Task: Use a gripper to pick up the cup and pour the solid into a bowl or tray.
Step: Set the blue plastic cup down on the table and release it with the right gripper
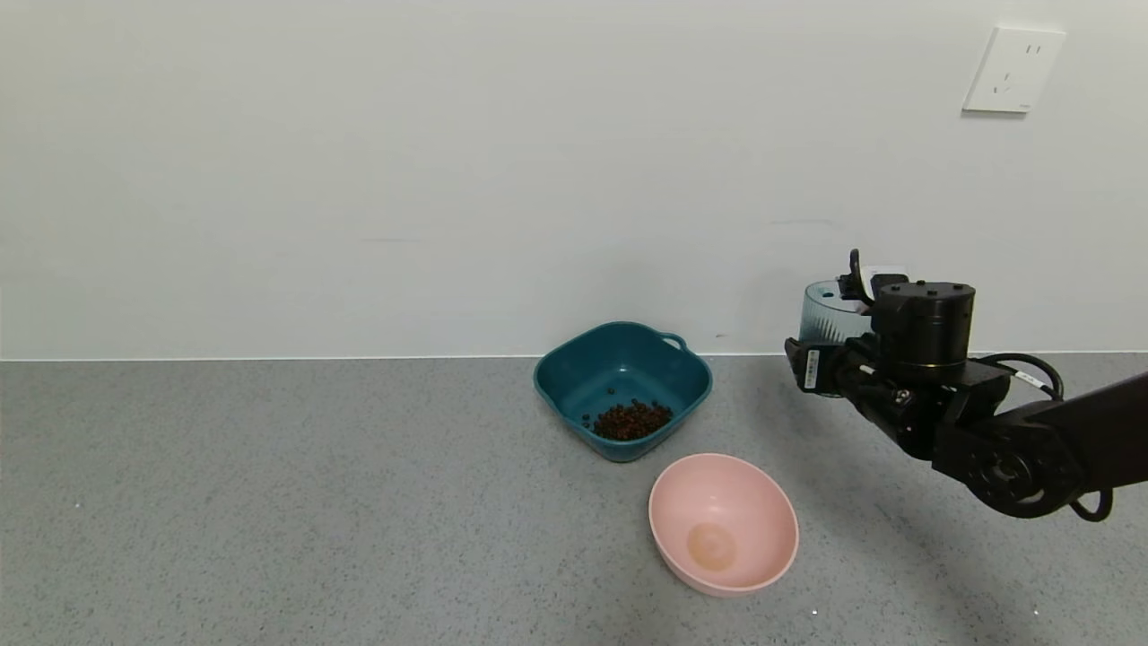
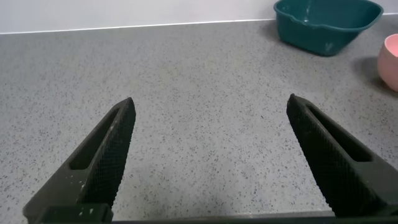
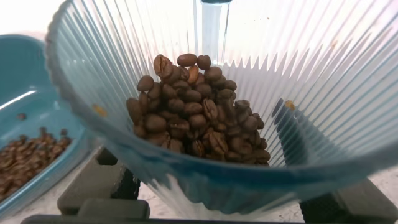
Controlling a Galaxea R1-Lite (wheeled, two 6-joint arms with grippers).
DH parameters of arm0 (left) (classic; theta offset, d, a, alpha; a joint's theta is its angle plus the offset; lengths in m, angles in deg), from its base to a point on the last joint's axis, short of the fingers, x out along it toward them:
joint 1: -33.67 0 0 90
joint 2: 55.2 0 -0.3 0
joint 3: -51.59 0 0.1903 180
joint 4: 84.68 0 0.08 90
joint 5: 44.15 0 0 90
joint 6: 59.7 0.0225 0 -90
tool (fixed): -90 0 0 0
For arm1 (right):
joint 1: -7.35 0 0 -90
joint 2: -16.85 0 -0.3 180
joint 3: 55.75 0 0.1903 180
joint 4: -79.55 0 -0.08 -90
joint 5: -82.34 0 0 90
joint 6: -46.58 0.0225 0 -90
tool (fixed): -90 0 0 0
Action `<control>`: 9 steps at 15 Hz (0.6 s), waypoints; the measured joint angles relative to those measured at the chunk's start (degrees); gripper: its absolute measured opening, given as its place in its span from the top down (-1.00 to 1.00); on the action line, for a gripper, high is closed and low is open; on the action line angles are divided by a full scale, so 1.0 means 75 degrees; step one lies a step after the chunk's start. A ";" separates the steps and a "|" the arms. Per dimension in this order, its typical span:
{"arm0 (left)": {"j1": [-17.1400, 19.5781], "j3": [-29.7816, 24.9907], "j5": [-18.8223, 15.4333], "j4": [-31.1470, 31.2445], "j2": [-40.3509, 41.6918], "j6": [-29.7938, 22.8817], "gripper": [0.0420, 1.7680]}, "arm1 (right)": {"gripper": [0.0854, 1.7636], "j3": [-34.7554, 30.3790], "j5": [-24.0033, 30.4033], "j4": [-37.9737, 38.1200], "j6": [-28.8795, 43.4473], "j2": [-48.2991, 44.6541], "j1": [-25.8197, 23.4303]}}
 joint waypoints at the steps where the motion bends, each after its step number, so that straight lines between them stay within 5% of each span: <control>1: 0.0000 0.0000 0.0000 -0.0002 0.0000 0.0000 -0.98 | -0.53 -0.0094 0.0000 -0.0166 -0.0003 0.0029 -0.0086; 9: 0.0000 0.0000 0.0000 -0.0002 0.0000 0.0000 -0.98 | -0.53 -0.0330 -0.0007 -0.1507 -0.0102 0.1045 -0.0751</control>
